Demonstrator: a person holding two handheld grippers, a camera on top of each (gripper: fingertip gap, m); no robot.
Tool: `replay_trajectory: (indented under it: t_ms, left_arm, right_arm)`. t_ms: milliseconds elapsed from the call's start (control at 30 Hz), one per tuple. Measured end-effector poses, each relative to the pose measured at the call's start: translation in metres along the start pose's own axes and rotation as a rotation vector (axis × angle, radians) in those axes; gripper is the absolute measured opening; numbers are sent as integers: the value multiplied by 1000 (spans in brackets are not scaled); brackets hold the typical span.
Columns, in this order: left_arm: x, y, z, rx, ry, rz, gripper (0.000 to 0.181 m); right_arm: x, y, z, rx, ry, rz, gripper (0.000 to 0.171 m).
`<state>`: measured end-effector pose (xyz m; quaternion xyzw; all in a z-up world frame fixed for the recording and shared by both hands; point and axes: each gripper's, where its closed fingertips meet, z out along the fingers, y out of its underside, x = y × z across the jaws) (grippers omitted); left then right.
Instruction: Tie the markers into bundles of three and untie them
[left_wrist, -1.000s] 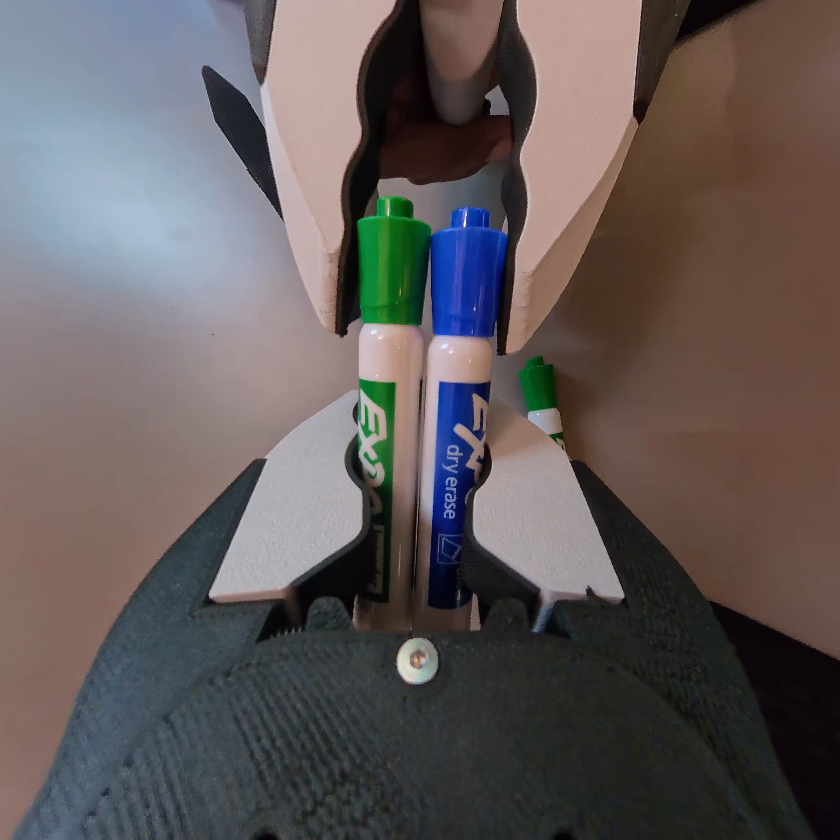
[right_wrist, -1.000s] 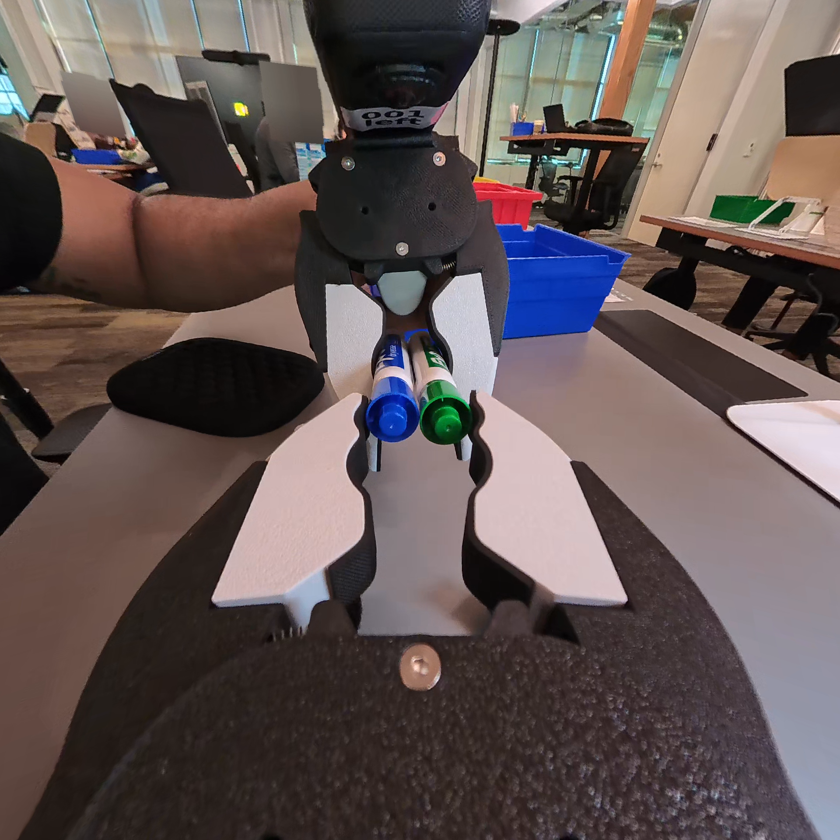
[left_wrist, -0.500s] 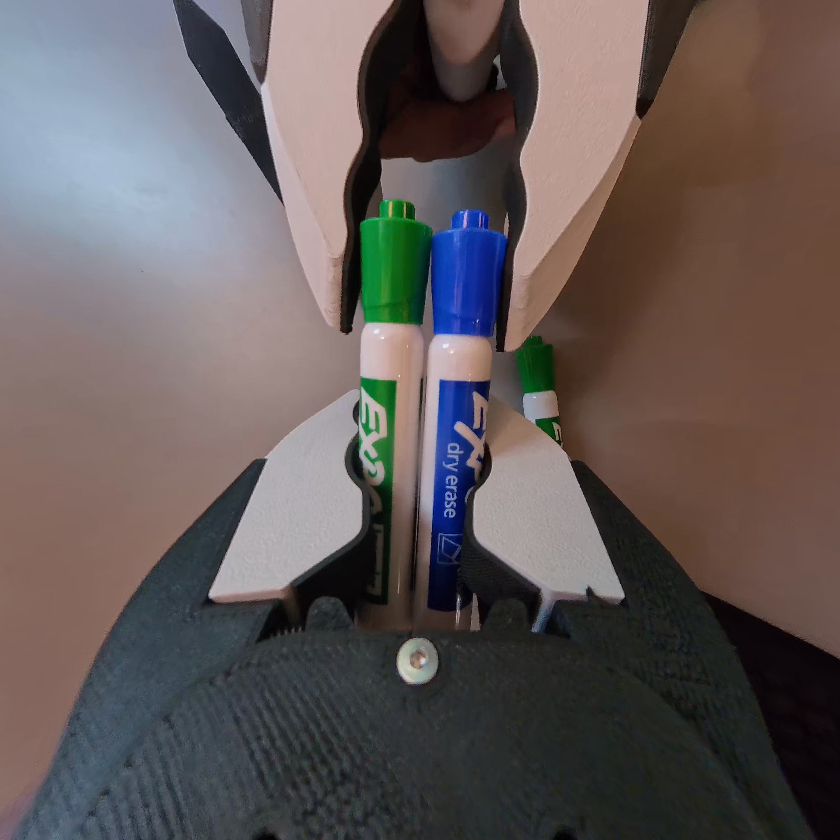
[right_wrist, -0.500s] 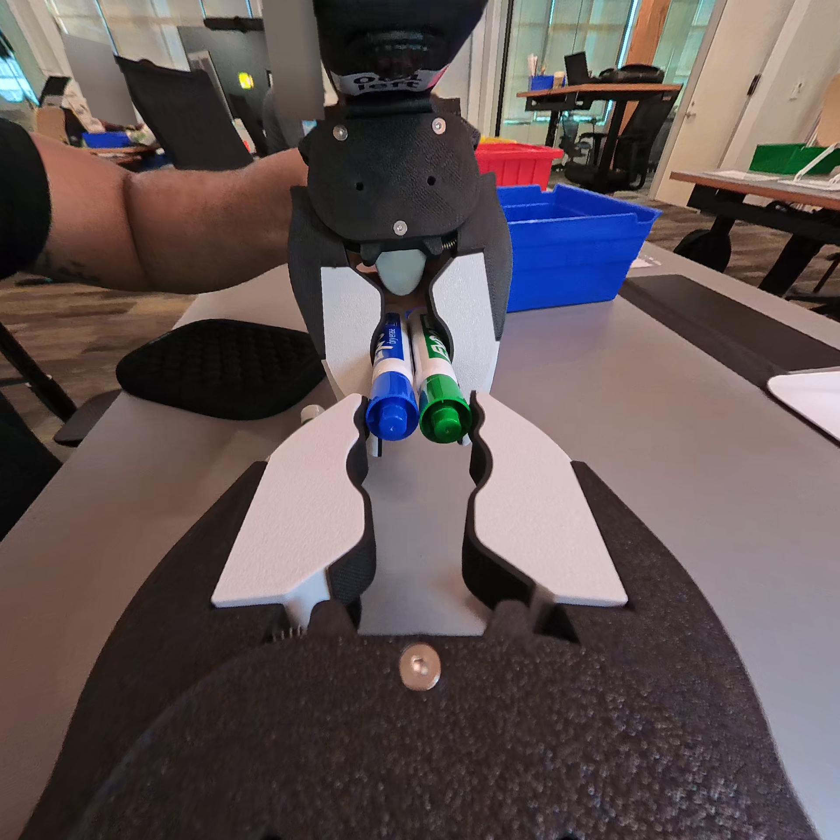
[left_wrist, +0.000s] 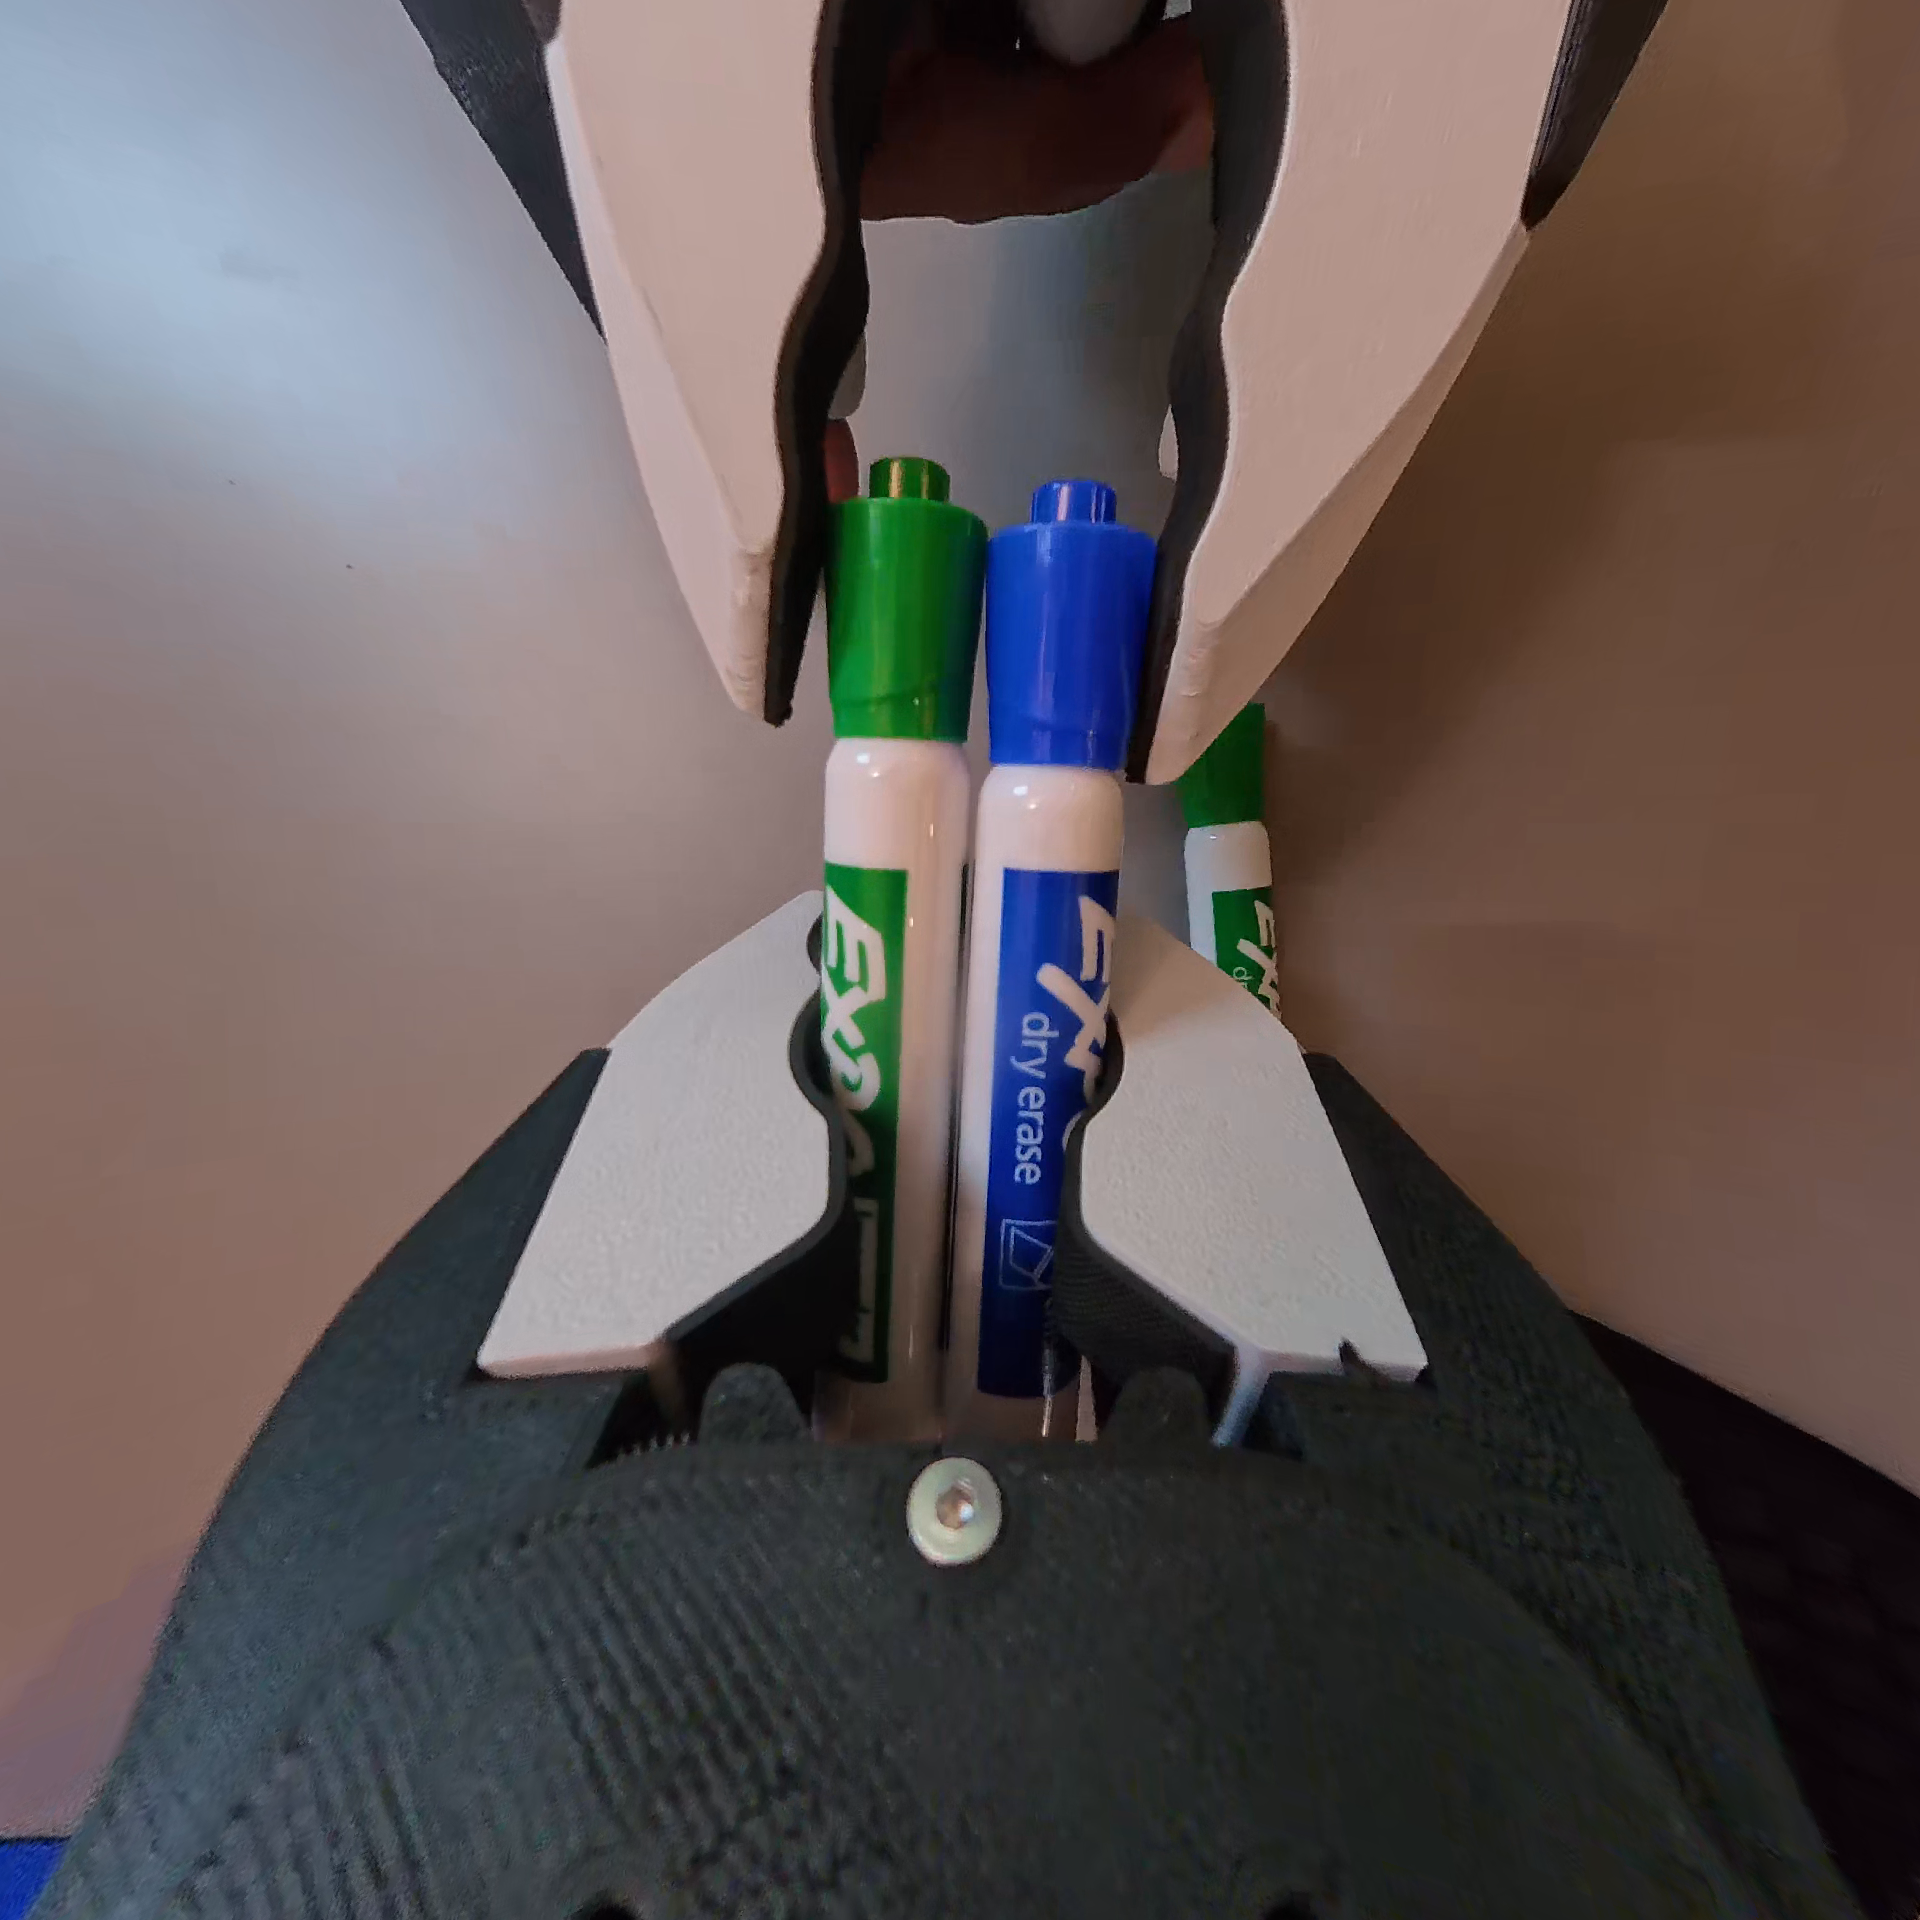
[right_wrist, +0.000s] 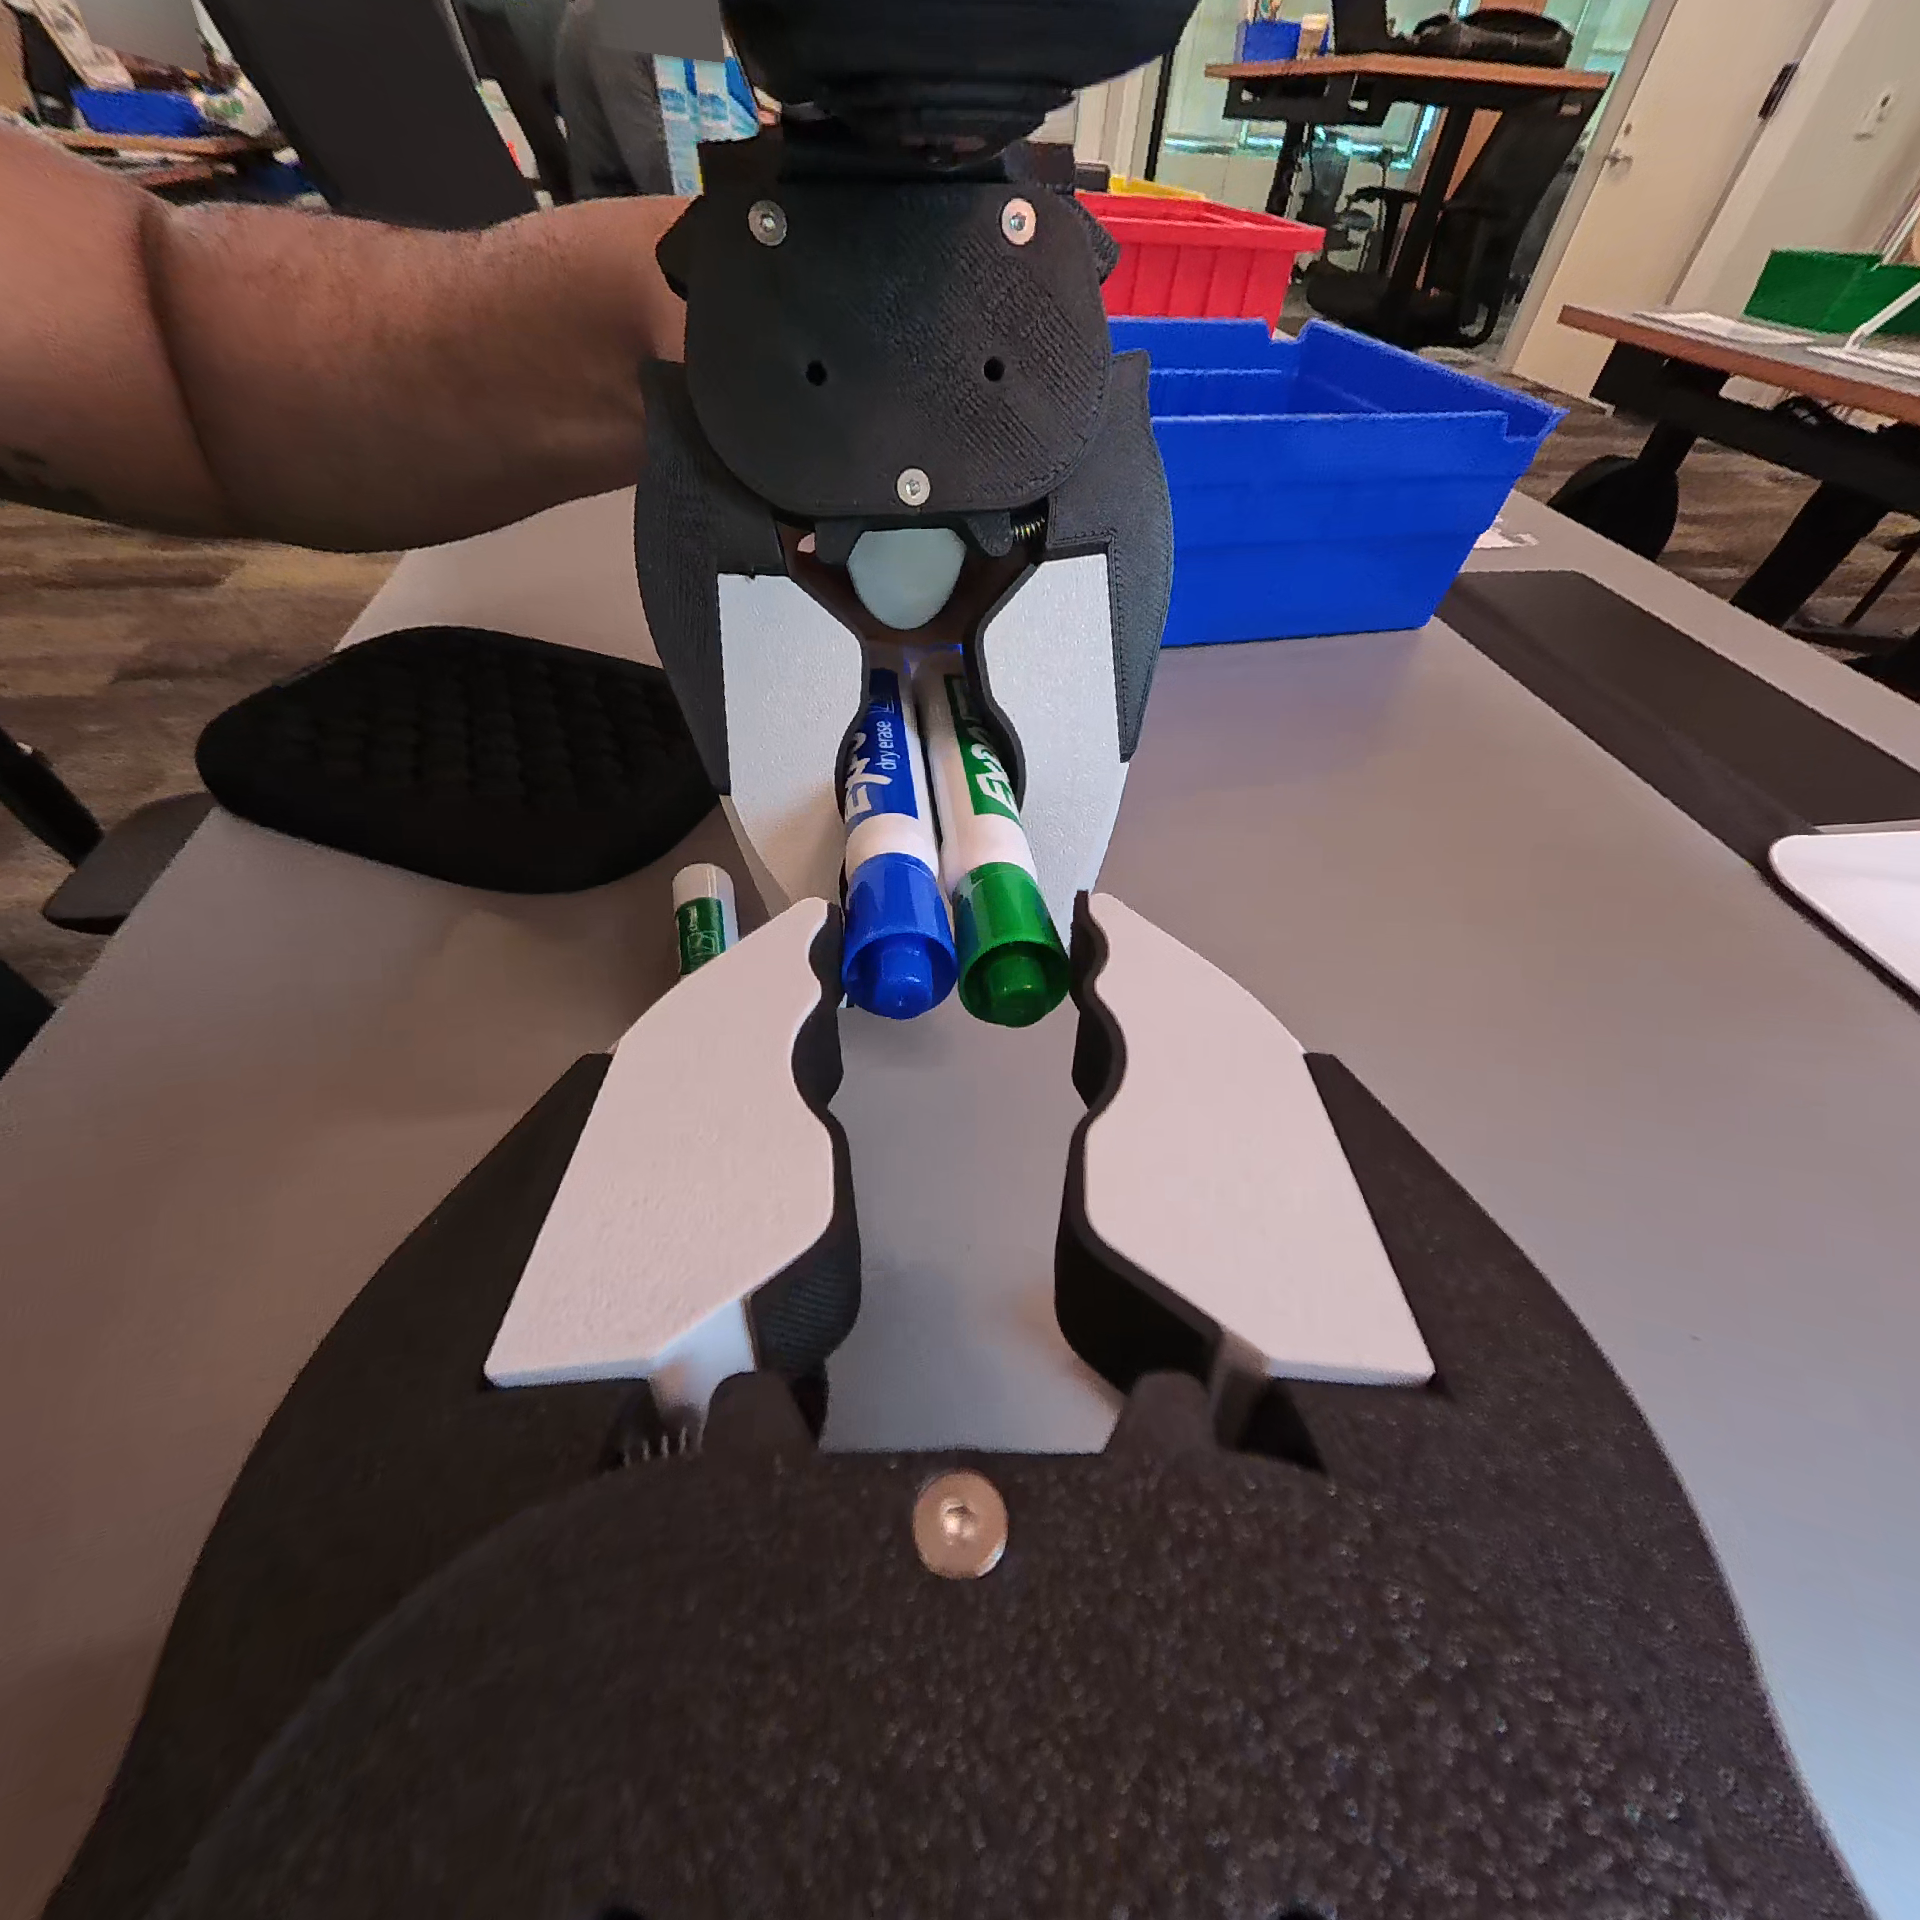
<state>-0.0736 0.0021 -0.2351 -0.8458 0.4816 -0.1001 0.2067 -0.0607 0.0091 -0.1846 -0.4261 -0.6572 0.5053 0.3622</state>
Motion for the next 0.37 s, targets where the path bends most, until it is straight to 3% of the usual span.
replay_trajectory:
  t_ms: [300, 367]
  left_arm:
    - [3, 5, 4, 17, 5, -24, 43]
    - [2, 8, 1, 7, -3, -23, 43]
  right_arm:
    - [-3, 5, 4, -37, -6, 11, 42]
    - [3, 2, -4, -90, 6, 5, 53]
